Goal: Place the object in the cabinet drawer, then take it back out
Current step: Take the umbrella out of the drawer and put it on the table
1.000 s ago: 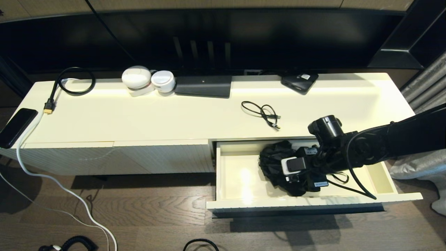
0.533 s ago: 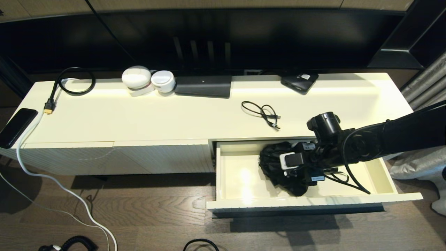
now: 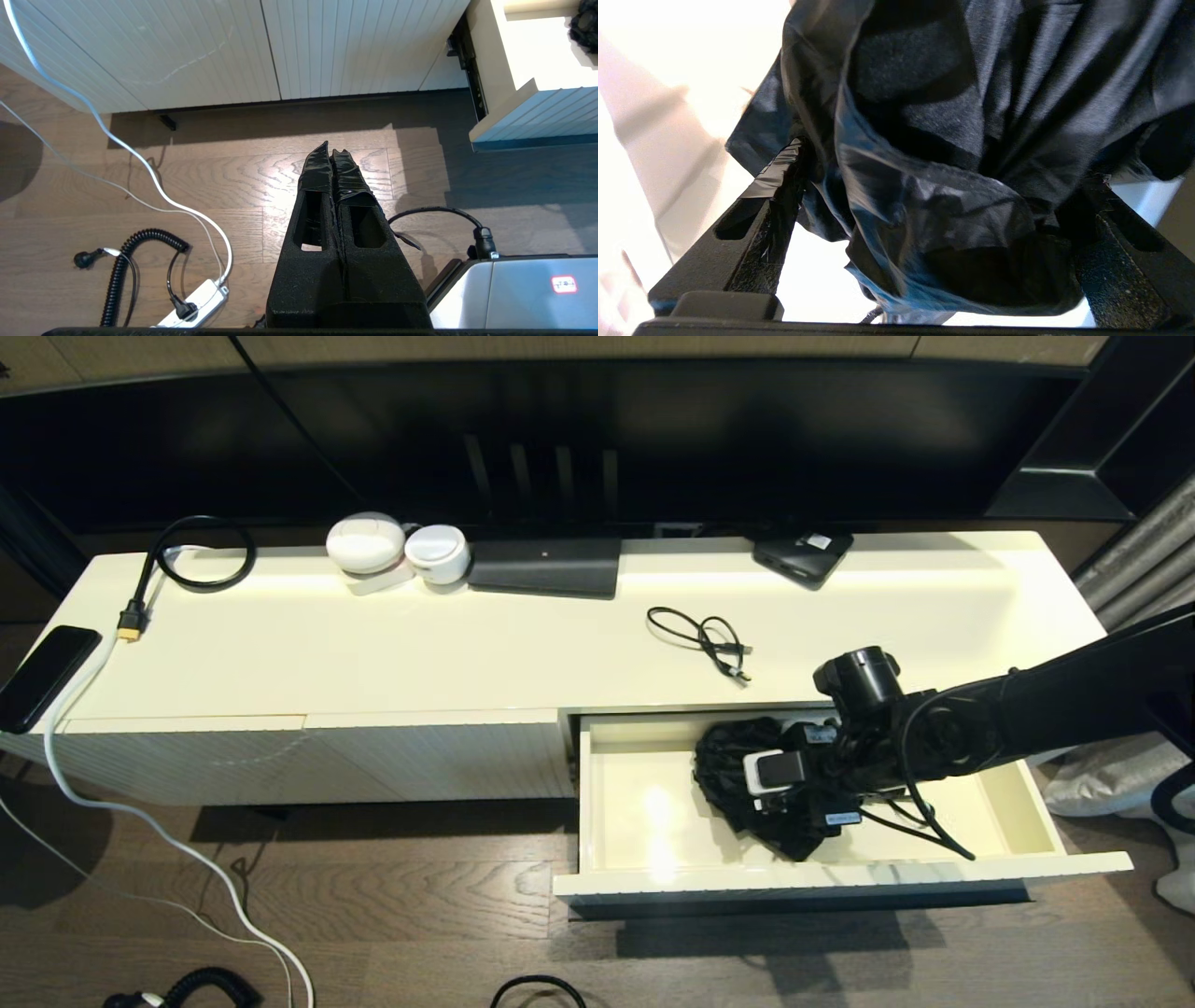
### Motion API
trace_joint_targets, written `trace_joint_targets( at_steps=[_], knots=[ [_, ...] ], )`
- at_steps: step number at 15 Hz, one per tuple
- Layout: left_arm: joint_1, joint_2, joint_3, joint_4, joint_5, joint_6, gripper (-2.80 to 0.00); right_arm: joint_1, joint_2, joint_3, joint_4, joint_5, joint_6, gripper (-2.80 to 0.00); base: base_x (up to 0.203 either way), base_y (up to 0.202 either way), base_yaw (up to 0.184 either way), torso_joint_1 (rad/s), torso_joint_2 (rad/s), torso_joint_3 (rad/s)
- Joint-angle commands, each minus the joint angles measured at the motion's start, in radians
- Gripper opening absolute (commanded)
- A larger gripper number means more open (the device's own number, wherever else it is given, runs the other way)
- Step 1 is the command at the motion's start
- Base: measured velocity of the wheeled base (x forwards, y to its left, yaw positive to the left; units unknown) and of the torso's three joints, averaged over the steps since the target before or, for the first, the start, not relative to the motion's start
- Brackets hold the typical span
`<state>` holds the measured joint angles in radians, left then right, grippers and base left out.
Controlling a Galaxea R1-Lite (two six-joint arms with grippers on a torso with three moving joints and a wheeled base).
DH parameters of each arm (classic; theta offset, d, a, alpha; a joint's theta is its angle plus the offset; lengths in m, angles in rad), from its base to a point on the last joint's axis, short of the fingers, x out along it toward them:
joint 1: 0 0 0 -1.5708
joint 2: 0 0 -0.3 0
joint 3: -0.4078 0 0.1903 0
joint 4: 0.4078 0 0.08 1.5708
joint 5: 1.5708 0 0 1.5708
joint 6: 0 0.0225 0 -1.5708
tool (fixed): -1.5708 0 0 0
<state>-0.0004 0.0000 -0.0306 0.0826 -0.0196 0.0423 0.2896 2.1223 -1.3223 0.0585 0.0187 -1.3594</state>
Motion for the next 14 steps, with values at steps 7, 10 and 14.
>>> trace_joint_targets(
  at_steps=[7,10,14],
  knots=[
    [0.000,0.000,0.000,0.000,0.000,0.001,-2.80,0.003,0.010,0.006,0.003,-0.006,0.020,-2.80,0.000,0.000,0.000,0.000,0.00,0.000],
    [0.000,0.000,0.000,0.000,0.000,0.001,-2.80,0.003,0.010,0.009,0.003,-0.010,0.020,-2.80,0.000,0.000,0.000,0.000,0.00,0.000],
    [0.000,0.000,0.000,0.000,0.000,0.001,-2.80,0.005,0.007,0.018,0.003,-0.011,0.019,-2.80,0.000,0.000,0.000,0.000,0.00,0.000]
  ],
)
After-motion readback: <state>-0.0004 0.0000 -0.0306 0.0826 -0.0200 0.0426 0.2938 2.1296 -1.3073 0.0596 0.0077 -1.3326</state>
